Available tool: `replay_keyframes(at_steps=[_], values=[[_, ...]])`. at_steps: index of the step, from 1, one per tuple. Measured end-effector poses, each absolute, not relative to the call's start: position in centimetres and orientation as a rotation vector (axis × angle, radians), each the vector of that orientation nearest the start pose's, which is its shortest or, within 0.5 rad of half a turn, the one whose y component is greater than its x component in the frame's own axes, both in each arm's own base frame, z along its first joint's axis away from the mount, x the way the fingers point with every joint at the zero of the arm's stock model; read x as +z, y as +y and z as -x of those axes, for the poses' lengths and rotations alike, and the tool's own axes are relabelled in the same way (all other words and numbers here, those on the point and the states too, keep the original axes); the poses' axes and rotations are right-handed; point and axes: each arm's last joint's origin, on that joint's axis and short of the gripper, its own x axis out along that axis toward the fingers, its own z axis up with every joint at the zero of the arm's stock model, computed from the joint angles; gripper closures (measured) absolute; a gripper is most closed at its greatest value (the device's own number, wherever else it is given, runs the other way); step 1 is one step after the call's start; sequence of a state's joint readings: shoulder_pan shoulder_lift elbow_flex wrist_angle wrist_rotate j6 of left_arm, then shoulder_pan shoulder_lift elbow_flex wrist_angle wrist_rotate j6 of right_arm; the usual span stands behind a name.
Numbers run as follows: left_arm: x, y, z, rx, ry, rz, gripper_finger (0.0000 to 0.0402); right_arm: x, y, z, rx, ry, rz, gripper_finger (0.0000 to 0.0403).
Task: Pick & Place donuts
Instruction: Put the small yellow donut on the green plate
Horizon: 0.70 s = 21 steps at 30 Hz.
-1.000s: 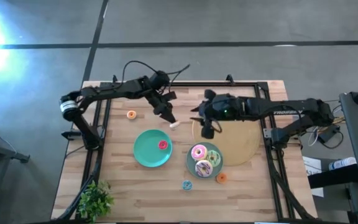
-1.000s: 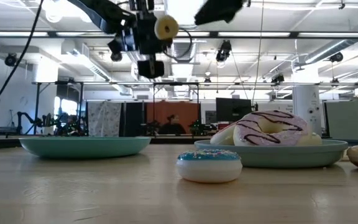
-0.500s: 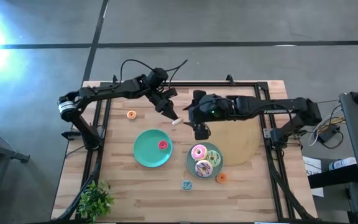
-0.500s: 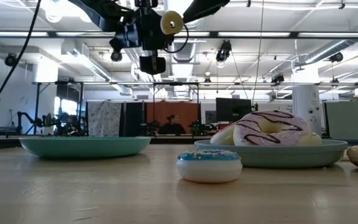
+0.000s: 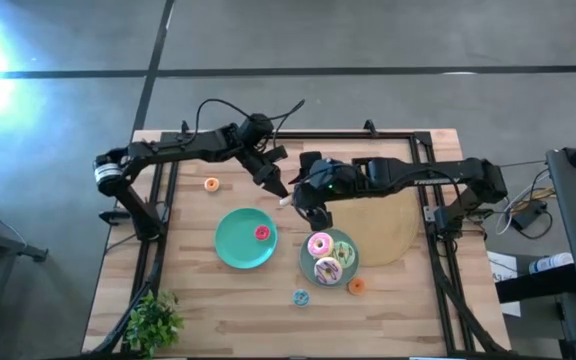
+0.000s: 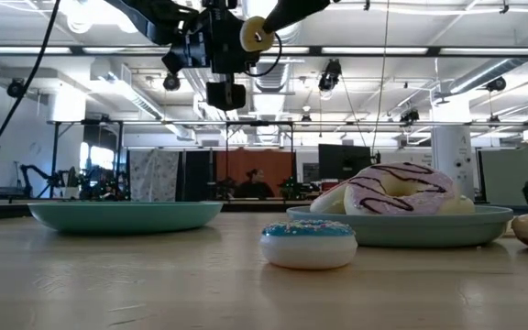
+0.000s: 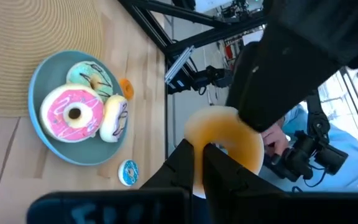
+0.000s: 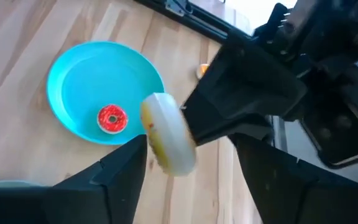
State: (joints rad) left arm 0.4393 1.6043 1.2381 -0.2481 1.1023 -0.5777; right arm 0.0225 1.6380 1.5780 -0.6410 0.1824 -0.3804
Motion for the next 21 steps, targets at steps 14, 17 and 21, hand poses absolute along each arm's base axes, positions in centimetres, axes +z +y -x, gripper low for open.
replay_keyframes(at_steps=[14, 17, 21], values=[[28.86, 12.15, -32.49, -0.48, 0.635, 0.975, 0.0401, 34.79, 0.7, -35.87, 0.025, 0.727, 0.385, 0.0227], [28.85, 11.96, -32.56, -0.486, 0.638, 0.973, 0.0401, 34.63, 0.7, -35.88, 0.025, 0.729, 0.384, 0.0246], [28.85, 11.68, -32.67, -0.492, 0.643, 0.972, 0.0401, 34.36, 0.73, -35.86, 0.03, 0.736, 0.383, 0.0276]])
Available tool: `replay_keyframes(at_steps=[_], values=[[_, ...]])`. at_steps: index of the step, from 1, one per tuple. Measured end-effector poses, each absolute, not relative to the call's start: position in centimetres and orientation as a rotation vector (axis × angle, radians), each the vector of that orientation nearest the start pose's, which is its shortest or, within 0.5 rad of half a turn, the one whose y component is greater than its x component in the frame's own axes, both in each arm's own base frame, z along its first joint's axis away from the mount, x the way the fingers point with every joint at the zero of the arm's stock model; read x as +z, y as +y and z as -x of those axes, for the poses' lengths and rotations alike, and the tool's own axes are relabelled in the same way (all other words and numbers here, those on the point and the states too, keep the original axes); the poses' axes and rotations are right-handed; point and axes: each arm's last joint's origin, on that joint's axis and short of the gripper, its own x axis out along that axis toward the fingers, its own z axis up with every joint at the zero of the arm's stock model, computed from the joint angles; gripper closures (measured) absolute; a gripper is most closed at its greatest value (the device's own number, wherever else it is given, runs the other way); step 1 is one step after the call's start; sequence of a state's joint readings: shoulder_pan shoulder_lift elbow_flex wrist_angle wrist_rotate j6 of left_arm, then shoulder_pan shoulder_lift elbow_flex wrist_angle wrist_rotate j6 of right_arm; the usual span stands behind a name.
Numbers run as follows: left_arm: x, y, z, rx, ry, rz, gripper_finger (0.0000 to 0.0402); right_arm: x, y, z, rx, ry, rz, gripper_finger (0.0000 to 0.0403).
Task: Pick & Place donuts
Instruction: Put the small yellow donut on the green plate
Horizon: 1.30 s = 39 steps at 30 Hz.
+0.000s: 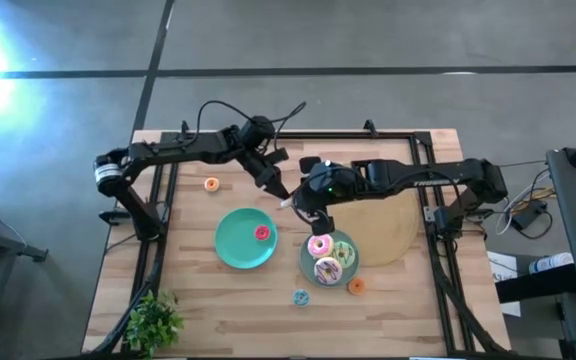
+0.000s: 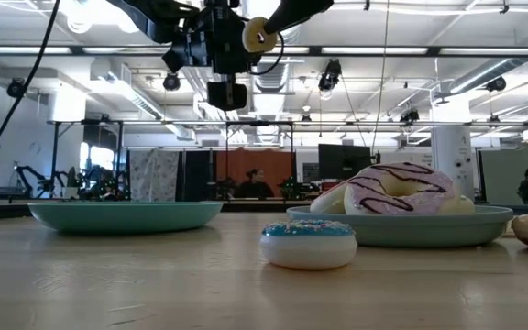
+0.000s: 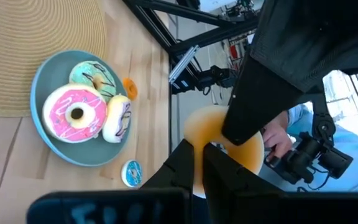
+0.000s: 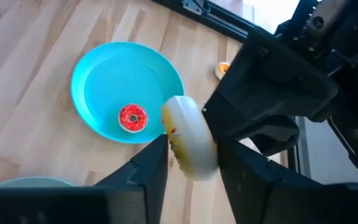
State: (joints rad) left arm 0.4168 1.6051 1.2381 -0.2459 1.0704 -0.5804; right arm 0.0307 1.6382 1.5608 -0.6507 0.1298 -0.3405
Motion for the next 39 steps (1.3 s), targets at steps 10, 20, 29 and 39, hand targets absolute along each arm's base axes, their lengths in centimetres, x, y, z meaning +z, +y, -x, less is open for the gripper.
replay_keyframes(at_steps=[10, 20, 29, 39], values=[[28.7, 11.8, -32.9, -0.359, 0.633, 0.954, 0.037, 33.9, 0.7, -35.8, 0.015, 0.755, 0.349, 0.0355], [29.2, 11.6, -31.8, -0.162, 0.651, 0.916, 0.0263, 33.3, 0.7, -35.3, 0.0, 0.832, 0.257, 0.0384], [35.1, 6.8, -27.1, 0.215, 0.518, 0.587, 0.0257, 32.5, -0.3, -35.5, -0.063, 0.824, -0.109, 0.0385], [38.1, -0.3, -21.9, 0.432, 0.453, 0.379, 0.0257, 27.3, -0.4, -41.1, 0.009, 0.794, -0.488, 0.0385]])
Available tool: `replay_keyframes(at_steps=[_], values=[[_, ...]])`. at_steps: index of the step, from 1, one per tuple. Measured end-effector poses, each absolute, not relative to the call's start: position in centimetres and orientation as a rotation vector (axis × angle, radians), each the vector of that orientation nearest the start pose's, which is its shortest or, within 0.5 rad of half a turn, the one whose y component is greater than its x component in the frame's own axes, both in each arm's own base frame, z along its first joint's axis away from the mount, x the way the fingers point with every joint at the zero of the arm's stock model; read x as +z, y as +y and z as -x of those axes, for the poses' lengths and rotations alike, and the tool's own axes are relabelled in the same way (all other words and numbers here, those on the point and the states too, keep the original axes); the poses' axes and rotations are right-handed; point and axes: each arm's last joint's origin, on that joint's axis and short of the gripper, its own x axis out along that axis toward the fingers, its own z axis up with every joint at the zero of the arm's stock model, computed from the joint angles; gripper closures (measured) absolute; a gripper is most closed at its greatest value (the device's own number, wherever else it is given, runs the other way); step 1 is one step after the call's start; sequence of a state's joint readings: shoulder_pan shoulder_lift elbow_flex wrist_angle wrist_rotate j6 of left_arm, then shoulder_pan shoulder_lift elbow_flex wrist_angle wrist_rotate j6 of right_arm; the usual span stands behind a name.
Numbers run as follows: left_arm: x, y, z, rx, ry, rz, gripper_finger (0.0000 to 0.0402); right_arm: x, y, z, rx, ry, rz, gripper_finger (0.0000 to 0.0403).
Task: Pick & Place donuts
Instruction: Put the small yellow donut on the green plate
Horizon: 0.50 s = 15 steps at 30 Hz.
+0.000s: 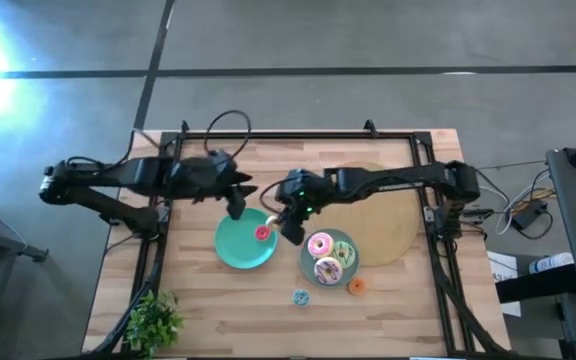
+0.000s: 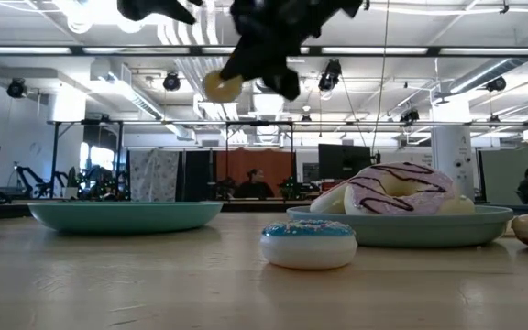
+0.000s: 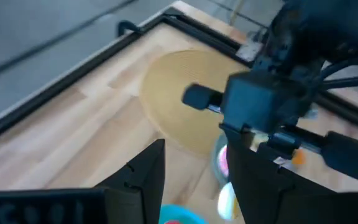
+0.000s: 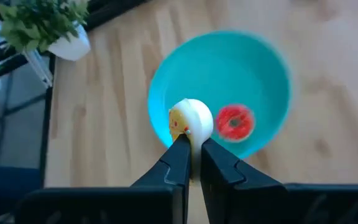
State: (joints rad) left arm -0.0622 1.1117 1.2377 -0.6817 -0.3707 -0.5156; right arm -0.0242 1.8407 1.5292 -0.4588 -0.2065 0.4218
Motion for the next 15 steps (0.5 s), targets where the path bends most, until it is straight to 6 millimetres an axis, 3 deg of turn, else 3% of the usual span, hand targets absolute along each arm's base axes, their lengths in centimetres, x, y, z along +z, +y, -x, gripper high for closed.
replay_keyframes(at_steps=[7, 12, 15], values=[[38.1, -1.9, -18.8, 0.563, 0.479, 0.283, 0.0257, 22.5, -0.4, -45.2, -0.039, 0.825, -0.749, 0.0385], [38.1, -1.8, -17.1, 0.604, 0.508, 0.246, 0.0257, 19.0, -0.2, -48.0, -0.057, 0.877, -0.961, 0.0385], [38.2, -1.6, -16.3, 0.613, 0.521, 0.224, 0.0257, 18.0, 0.0, -49.1, -0.058, 0.909, -1.049, 0.0385]])
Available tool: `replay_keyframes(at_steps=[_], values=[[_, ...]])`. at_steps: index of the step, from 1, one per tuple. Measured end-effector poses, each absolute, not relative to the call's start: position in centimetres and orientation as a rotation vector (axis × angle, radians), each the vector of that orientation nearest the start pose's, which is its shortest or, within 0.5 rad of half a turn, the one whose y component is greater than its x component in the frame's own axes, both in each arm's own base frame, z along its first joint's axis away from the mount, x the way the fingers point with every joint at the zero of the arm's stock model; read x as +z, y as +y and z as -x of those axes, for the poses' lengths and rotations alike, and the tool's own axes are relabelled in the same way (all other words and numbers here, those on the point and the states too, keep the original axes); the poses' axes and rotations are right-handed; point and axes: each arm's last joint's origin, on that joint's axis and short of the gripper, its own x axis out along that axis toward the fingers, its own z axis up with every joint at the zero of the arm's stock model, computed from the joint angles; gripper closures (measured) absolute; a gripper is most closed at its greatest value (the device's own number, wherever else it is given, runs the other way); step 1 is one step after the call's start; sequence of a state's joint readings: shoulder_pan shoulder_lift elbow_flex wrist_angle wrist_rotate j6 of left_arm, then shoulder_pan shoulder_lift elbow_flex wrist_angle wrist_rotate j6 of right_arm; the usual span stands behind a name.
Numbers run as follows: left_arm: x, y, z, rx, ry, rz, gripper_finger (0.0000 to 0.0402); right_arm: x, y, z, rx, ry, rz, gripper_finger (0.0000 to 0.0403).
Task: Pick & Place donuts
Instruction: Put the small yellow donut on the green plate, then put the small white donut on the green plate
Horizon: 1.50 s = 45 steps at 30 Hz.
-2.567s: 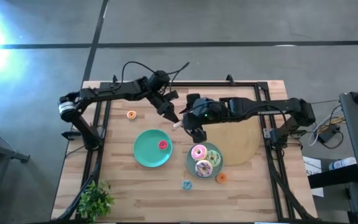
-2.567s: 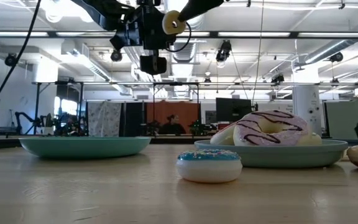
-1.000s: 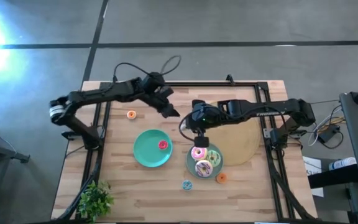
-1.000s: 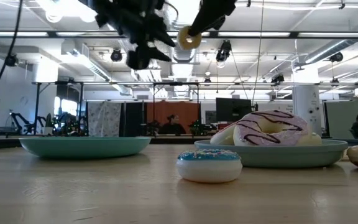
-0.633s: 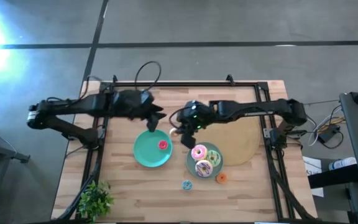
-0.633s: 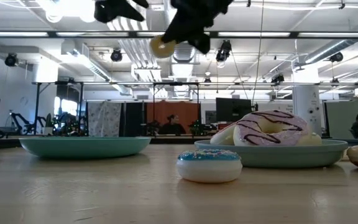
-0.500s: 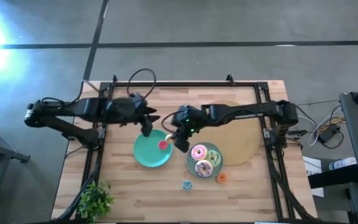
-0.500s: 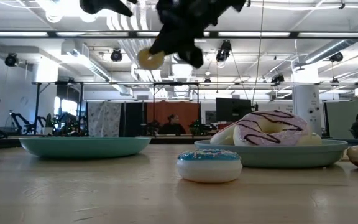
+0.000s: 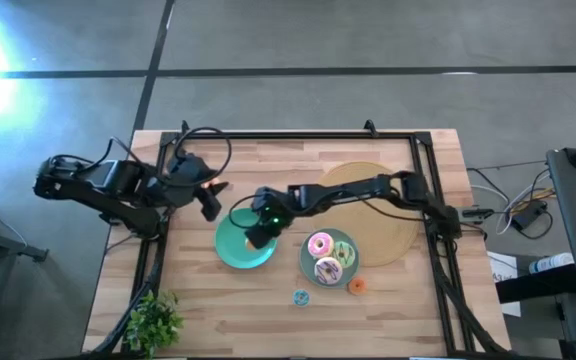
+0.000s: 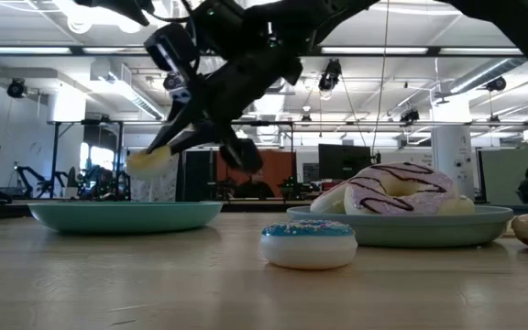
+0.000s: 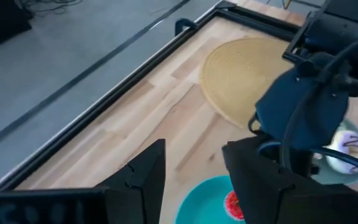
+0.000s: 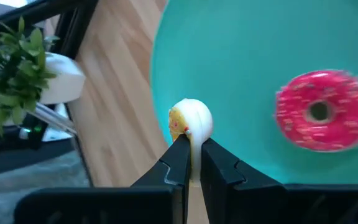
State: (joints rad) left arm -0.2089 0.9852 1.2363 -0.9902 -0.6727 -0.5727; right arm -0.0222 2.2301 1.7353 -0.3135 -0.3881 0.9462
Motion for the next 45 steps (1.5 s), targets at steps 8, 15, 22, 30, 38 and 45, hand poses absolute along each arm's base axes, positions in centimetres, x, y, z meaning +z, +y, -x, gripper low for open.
replay_keyframes(at_steps=[8, 15, 22, 30, 38, 45], values=[[37.8, -1.3, -15.0, 0.602, 0.538, 0.158, 0.0257, 17.4, 1.0, -50.0, -0.147, 1.057, -1.093, 0.0385], [36.2, -1.1, -14.1, 0.601, 0.555, 0.146, 0.0257, 16.2, 2.3, -51.3, -0.232, 1.087, -1.026, 0.0366], [35.4, -0.9, -12.9, 0.598, 0.541, 0.19, 0.0257, 16.3, 2.2, -50.9, -0.355, 1.156, -0.891, 0.0317], [35.9, -0.7, -11.7, 0.591, 0.499, 0.219, 0.0257, 16.4, 2.2, -50.6, -0.377, 1.183, -0.856, 0.0264], [36.0, -0.6, -11.5, 0.591, 0.49, 0.228, 0.0257, 17.1, 2.4, -50.3, -0.389, 1.171, -0.787, 0.0217], [35.3, -0.6, -11.6, 0.596, 0.51, 0.22, 0.0257, 19.7, 2.4, -49.8, -0.354, 1.174, -0.678, 0.0193]])
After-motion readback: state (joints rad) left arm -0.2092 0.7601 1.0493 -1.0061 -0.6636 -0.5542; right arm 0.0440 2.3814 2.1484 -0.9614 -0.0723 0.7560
